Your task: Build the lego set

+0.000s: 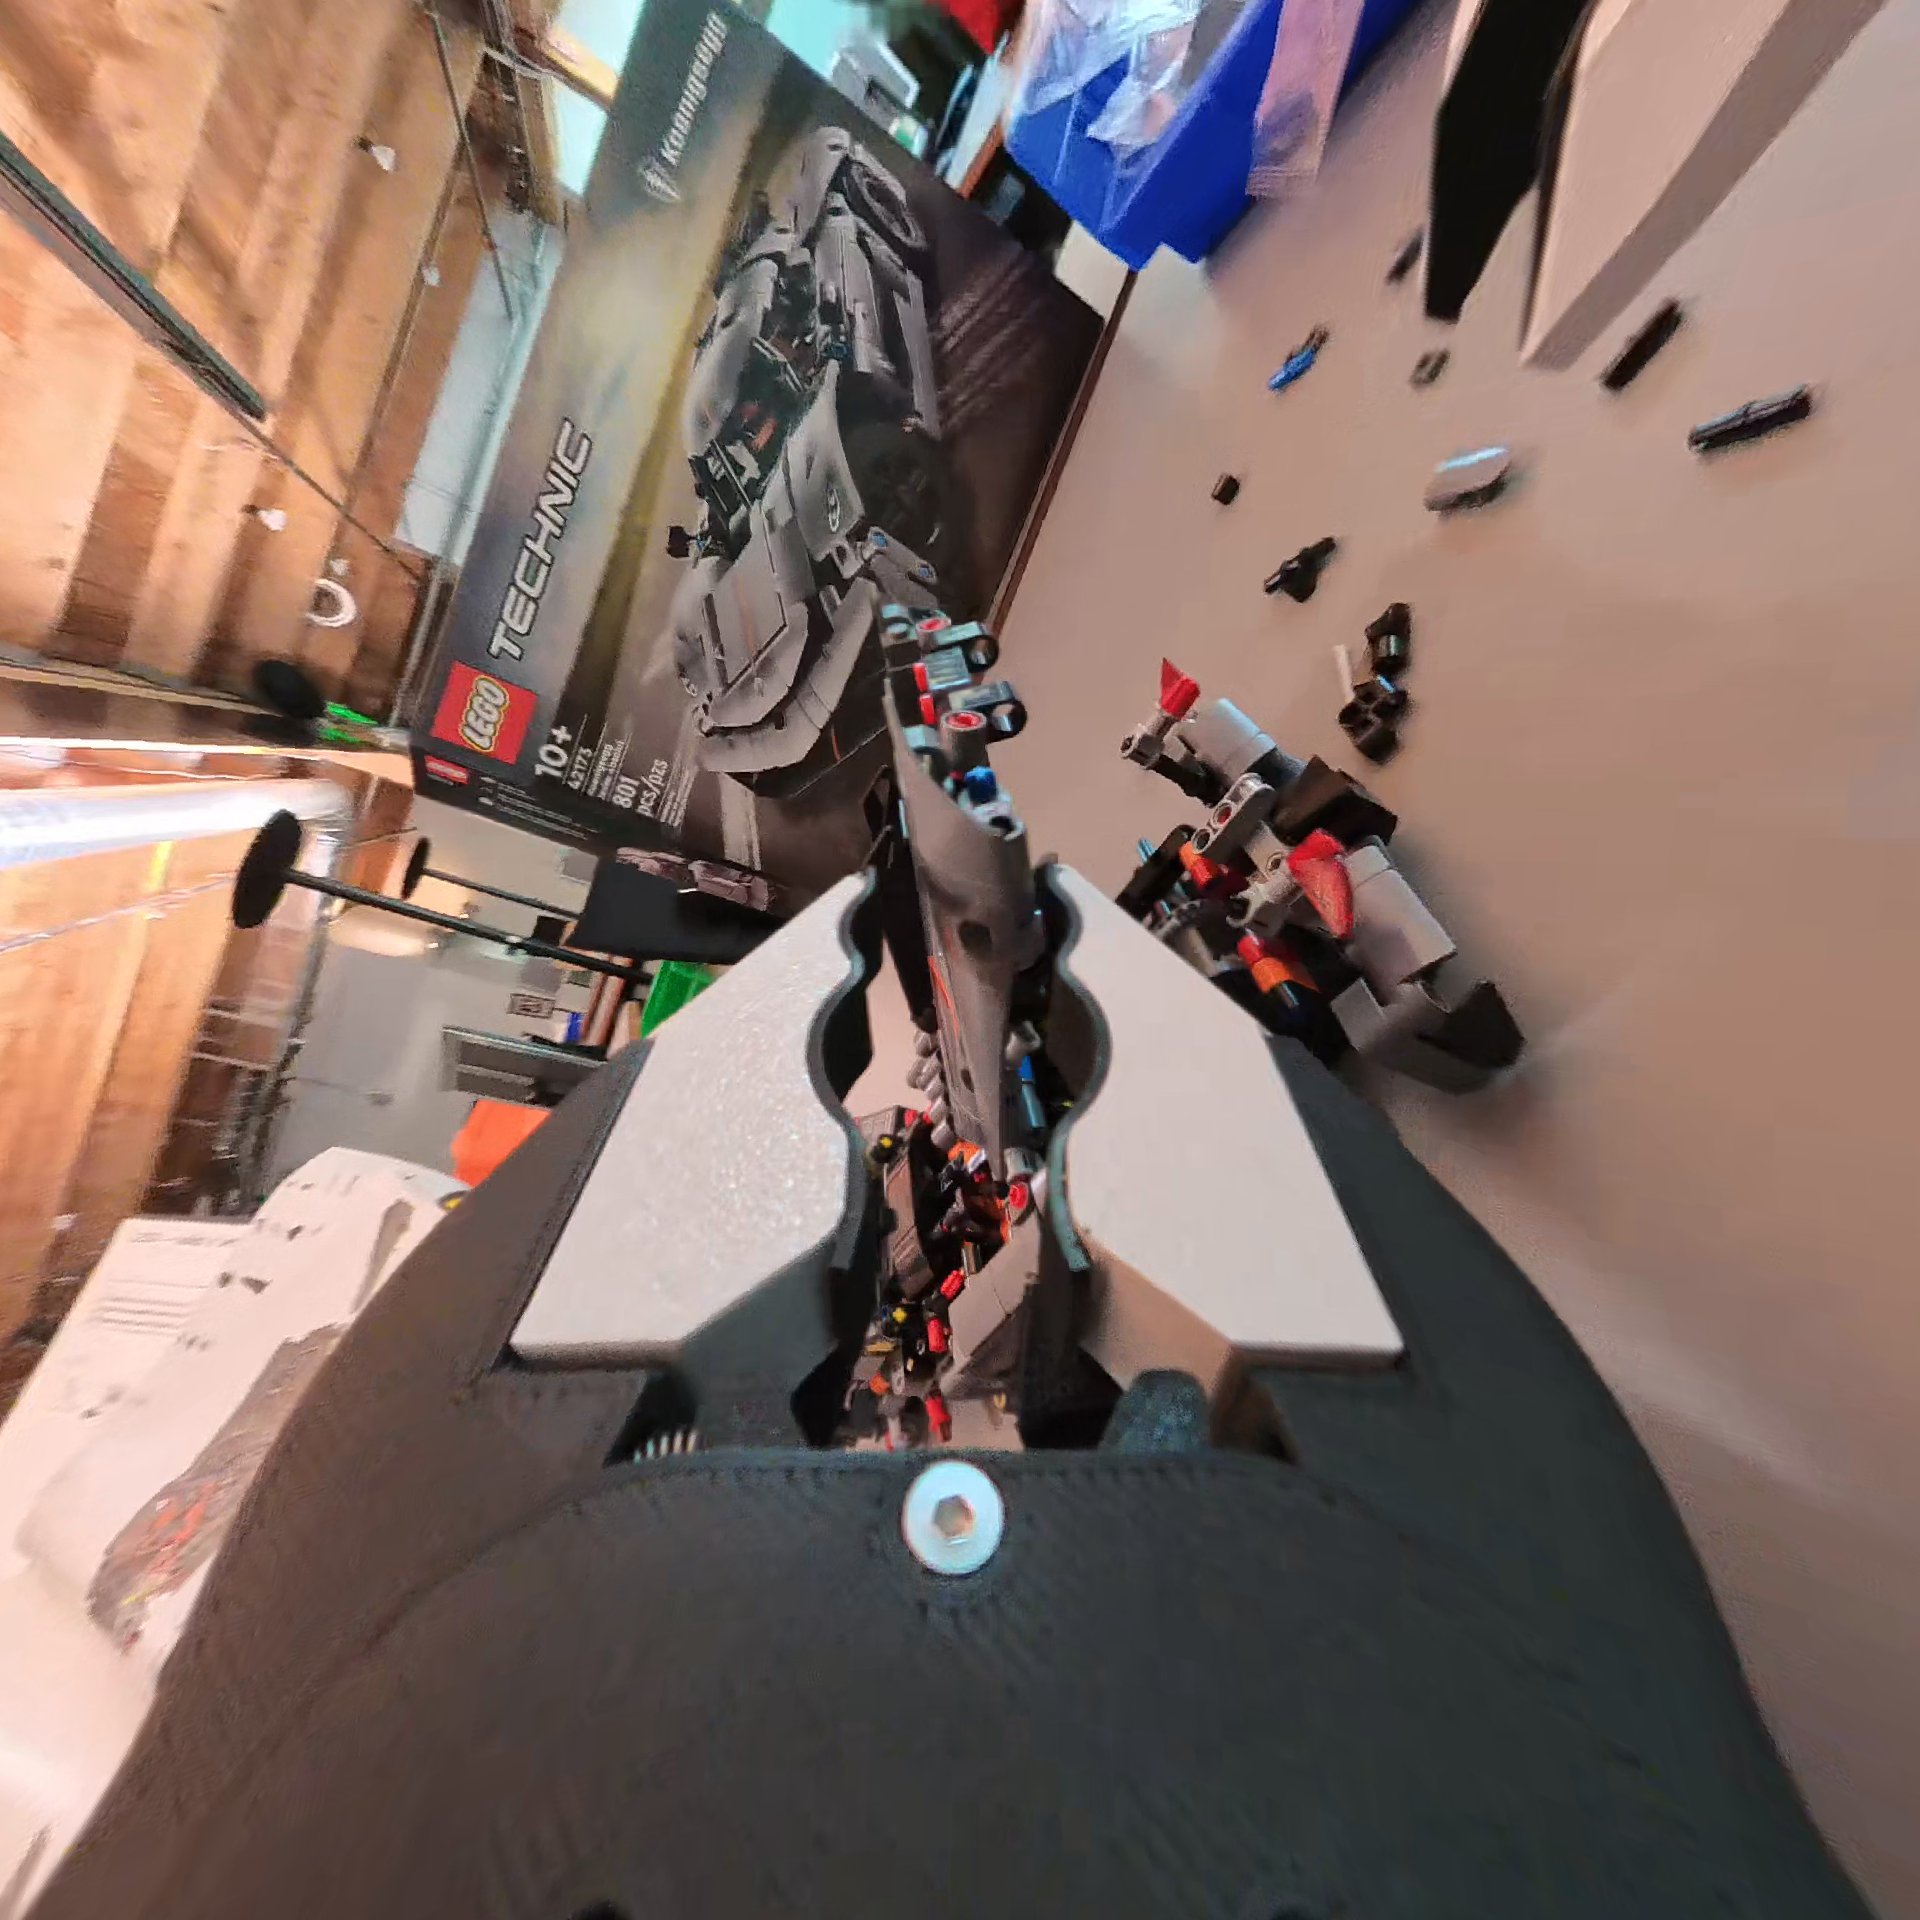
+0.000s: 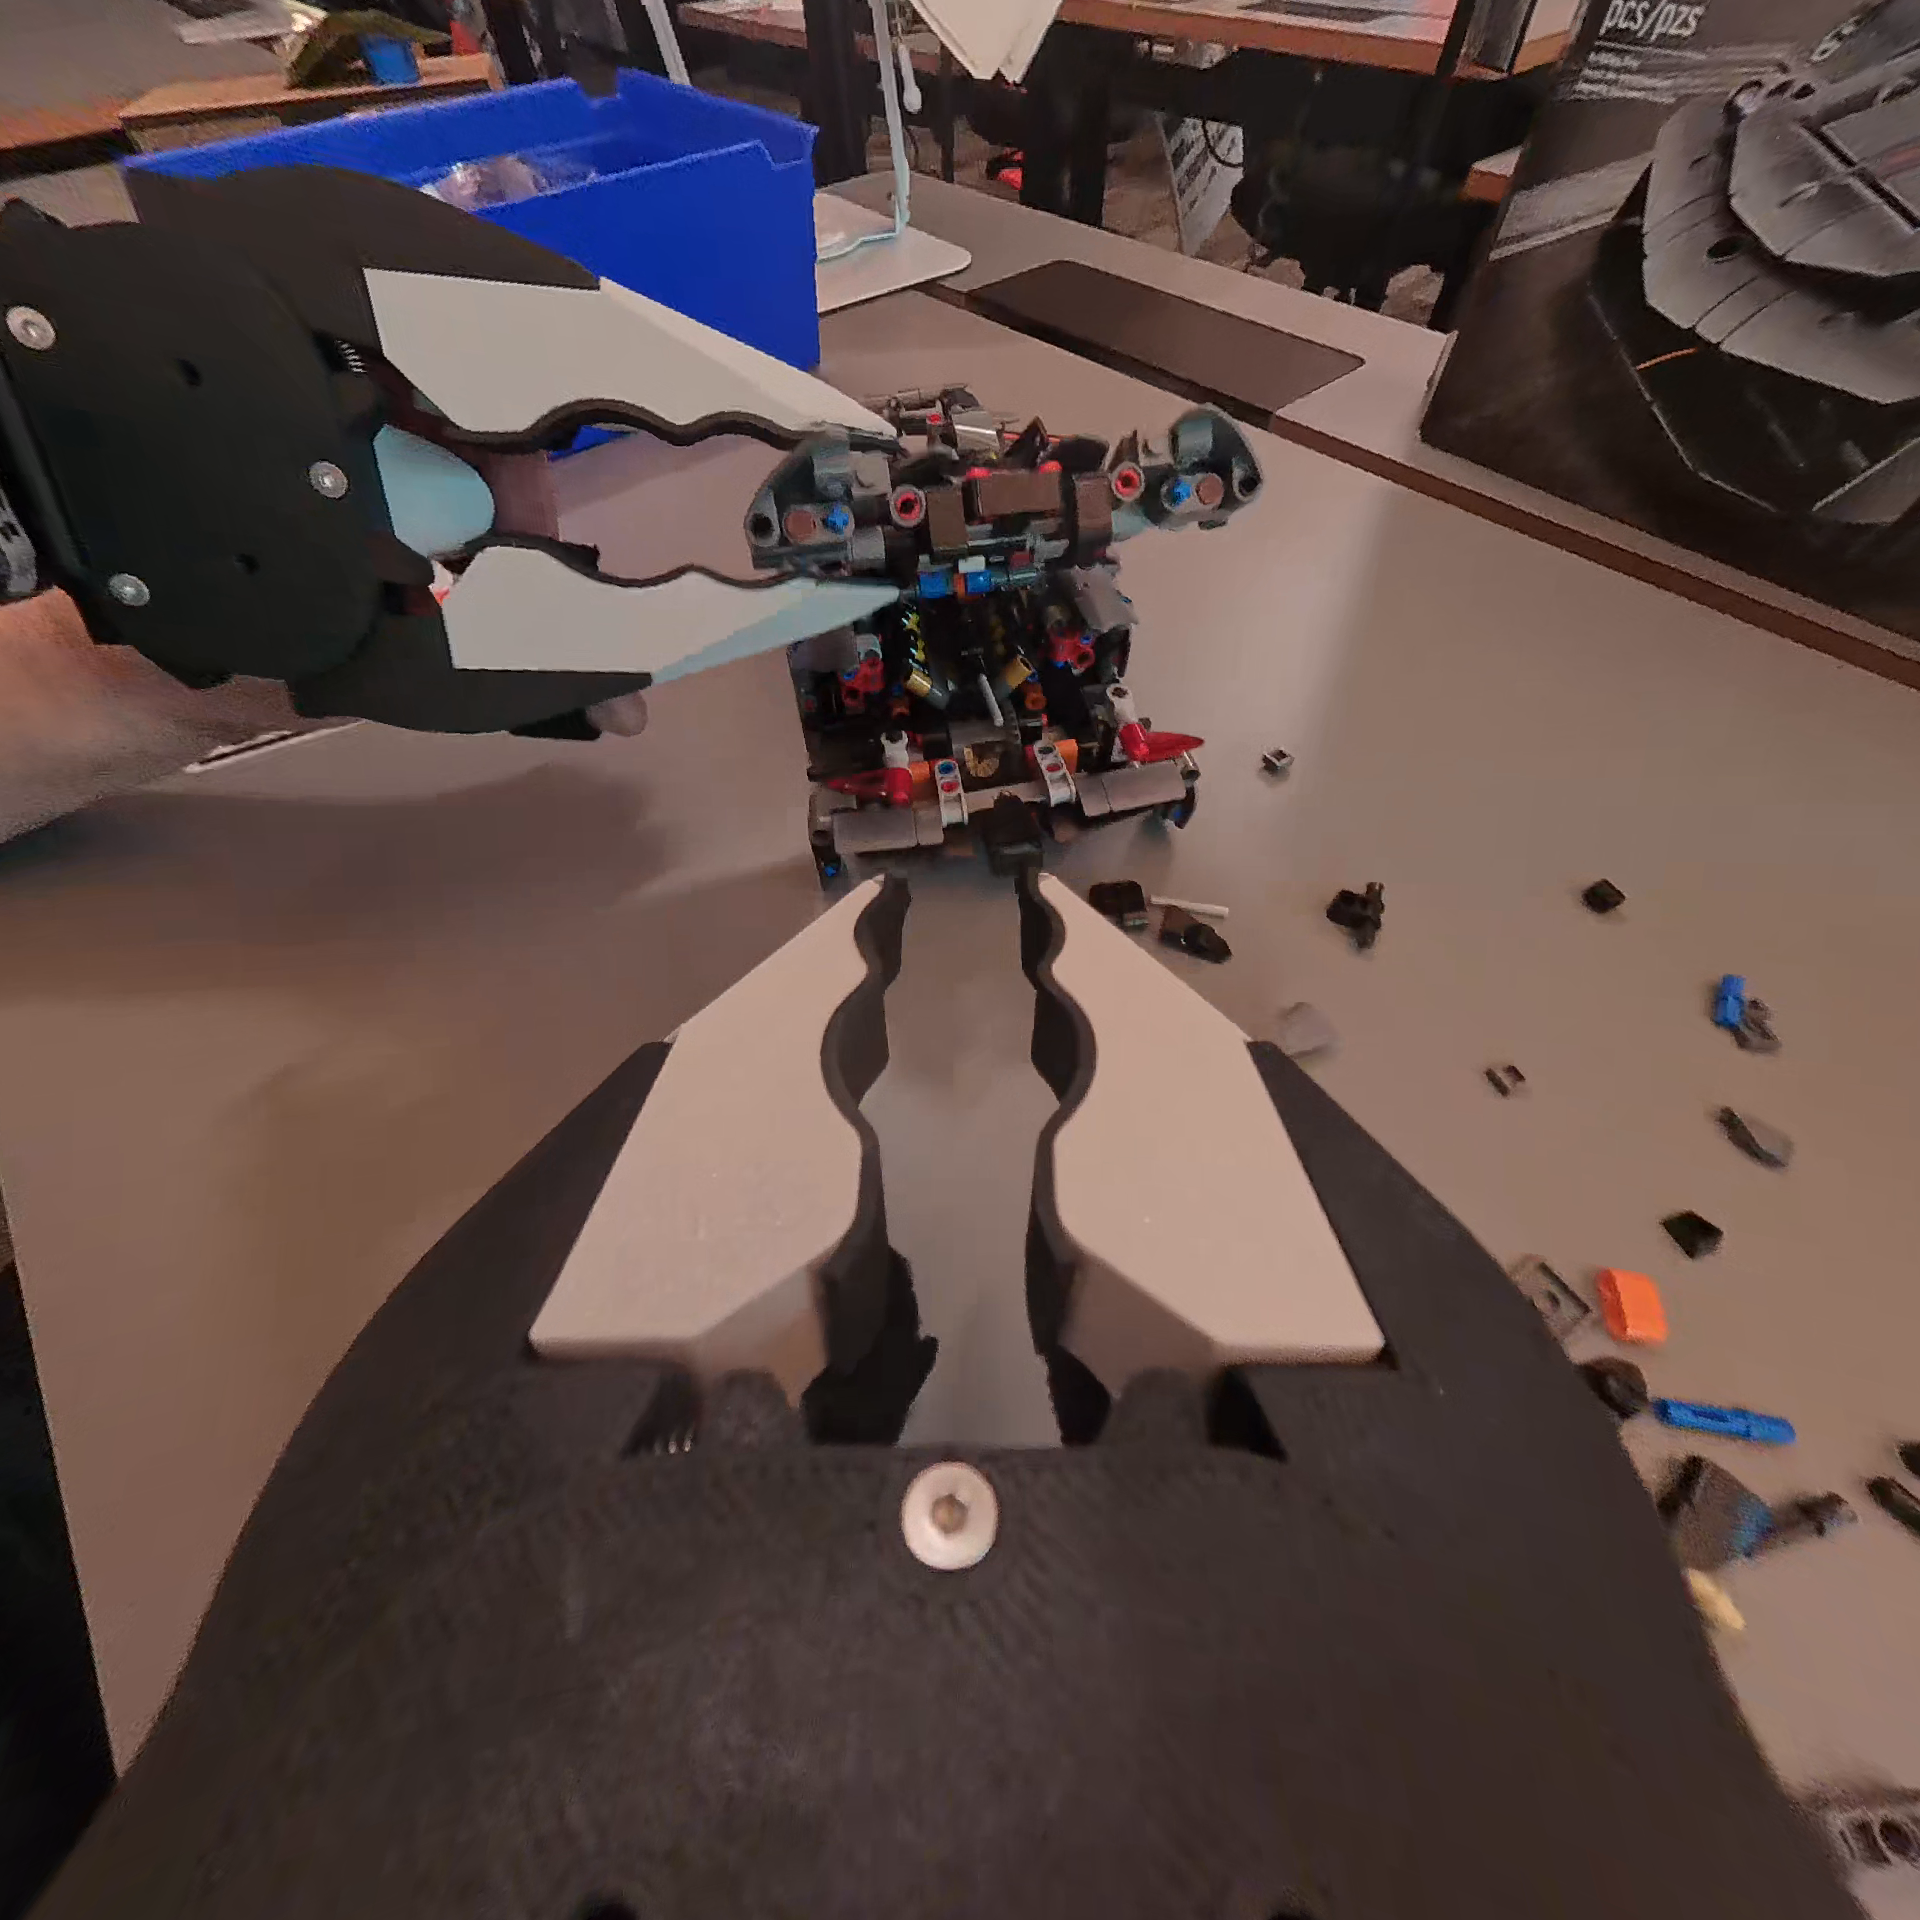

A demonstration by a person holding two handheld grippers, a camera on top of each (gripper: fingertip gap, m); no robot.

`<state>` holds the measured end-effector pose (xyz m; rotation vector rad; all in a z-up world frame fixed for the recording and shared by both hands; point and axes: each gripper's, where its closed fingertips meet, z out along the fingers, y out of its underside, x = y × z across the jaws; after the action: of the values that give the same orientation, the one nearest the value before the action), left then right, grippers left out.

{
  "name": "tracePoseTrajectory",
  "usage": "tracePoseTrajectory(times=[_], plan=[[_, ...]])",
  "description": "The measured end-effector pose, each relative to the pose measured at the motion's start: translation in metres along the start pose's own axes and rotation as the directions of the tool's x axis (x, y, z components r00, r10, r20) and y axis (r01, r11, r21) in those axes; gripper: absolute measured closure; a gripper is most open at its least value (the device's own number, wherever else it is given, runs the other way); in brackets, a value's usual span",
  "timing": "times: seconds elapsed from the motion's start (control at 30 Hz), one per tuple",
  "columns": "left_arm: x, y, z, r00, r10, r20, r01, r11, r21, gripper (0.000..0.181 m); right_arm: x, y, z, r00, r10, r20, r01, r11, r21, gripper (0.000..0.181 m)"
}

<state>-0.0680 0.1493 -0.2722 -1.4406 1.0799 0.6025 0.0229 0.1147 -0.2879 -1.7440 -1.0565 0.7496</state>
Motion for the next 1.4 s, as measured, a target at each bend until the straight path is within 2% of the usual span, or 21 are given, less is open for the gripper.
tracePoseTrajectory(times=[0.13,0.47,0.83,1.03,1.27,1.4], plan=[[0.0,0.0,0.005,0.996,0.051,0.068,-0.05,0.999,-0.02,0.163,0.006,0.003,-0.011,1.0,-0.003,-0.011,0.003,1.0,0.011,0.161],[-0.006,0.003,-0.001,0.989,0.083,0.121,-0.081,0.997,-0.019,0.16,-0.001,0.008,-0.015,0.999,0.014,0.042,-0.016,0.999,0.03,0.161],[-0.015,0.004,-0.001,0.995,-0.041,0.088,0.042,0.999,0.0,0.161,-0.007,0.009,-0.013,0.997,0.021,0.071,-0.022,1.0,0.019,0.161],[-0.017,0.004,-0.002,0.995,-0.059,0.085,0.059,0.998,0.003,0.161,-0.008,0.01,-0.012,0.997,0.02,0.073,-0.021,1.0,0.017,0.161],[-0.024,0.009,-0.001,0.966,-0.257,0.021,0.256,0.966,0.034,0.163,-0.007,0.01,-0.013,0.997,0.026,0.072,-0.027,0.999,0.021,0.162],[-0.024,0.013,0.0,0.965,-0.261,0.013,0.26,0.965,0.031,0.164,-0.008,0.009,-0.012,0.996,0.032,0.082,-0.034,0.999,0.025,0.161]])
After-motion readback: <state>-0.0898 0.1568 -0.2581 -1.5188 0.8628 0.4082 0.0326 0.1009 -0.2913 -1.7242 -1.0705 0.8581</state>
